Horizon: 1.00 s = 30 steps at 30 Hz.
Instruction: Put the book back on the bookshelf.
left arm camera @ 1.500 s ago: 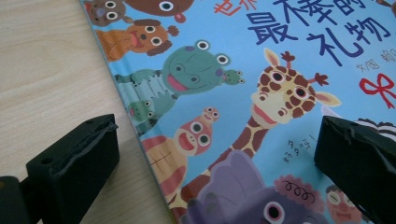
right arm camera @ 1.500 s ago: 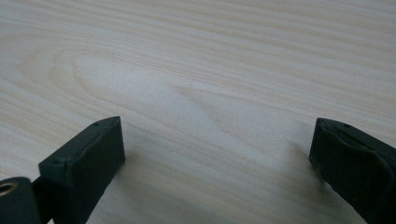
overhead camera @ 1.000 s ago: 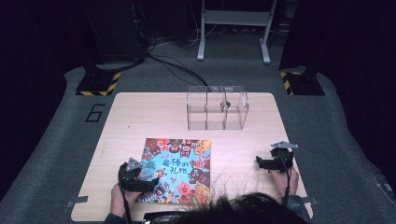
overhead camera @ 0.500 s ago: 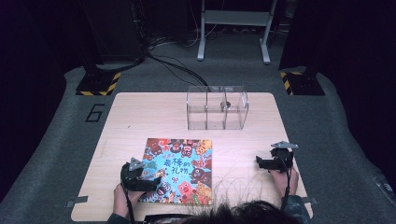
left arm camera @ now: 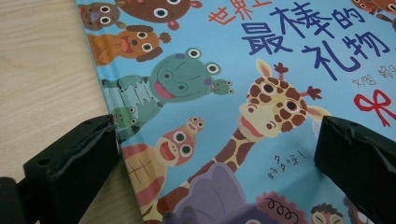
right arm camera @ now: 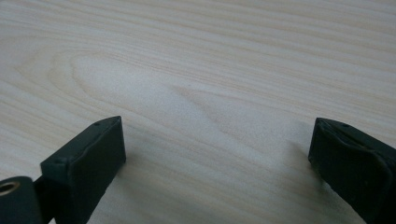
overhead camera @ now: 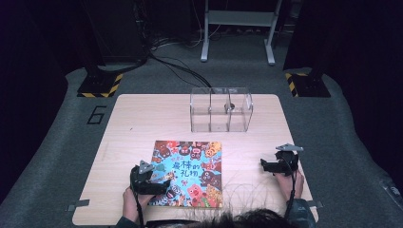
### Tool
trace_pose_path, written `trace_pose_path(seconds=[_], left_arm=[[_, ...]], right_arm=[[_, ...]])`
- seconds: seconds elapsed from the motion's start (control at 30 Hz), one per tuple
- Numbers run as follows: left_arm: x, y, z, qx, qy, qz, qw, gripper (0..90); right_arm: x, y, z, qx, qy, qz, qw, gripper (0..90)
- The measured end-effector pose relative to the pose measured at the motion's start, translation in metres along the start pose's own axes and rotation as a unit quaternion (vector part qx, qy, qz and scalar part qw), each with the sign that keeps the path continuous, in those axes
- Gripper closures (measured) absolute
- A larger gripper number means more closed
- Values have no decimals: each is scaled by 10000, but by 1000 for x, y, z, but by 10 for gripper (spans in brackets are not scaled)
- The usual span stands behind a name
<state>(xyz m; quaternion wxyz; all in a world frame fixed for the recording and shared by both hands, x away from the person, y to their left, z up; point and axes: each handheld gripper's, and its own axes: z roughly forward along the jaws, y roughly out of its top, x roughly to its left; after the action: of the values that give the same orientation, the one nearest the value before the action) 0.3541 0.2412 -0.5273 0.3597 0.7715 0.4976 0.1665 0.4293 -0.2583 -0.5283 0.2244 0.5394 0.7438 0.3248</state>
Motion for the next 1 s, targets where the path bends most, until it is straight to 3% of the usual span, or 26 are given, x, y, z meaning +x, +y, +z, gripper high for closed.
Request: trace_pose_path(seconds=[0.03,0.07,0.7,0.87,0.9,1.0], left_arm=[[0,1,-1,96,-27,59,9999,0],[-2,0,0,11,-1,-25,10000,0],[-21,5,10,-111,-25,-85,9999,0],[-28,6,13,-120,-11,-1,9999,0],[-31,5,14,-173,-11,-78,9998,0],[-34,6,14,-129,-70,27,9999,0]], right_arm=[[0,0,0,-1,0,1,10000,33],[0,0,0,-2,0,1,10000,33],[0,0,0,-1,-3,2,10000,33],[0,0,0,-5,-2,-1,10000,33],[0,0,0,-3,-3,0,10000,34],[0,0,0,-6,-3,0,10000,33]])
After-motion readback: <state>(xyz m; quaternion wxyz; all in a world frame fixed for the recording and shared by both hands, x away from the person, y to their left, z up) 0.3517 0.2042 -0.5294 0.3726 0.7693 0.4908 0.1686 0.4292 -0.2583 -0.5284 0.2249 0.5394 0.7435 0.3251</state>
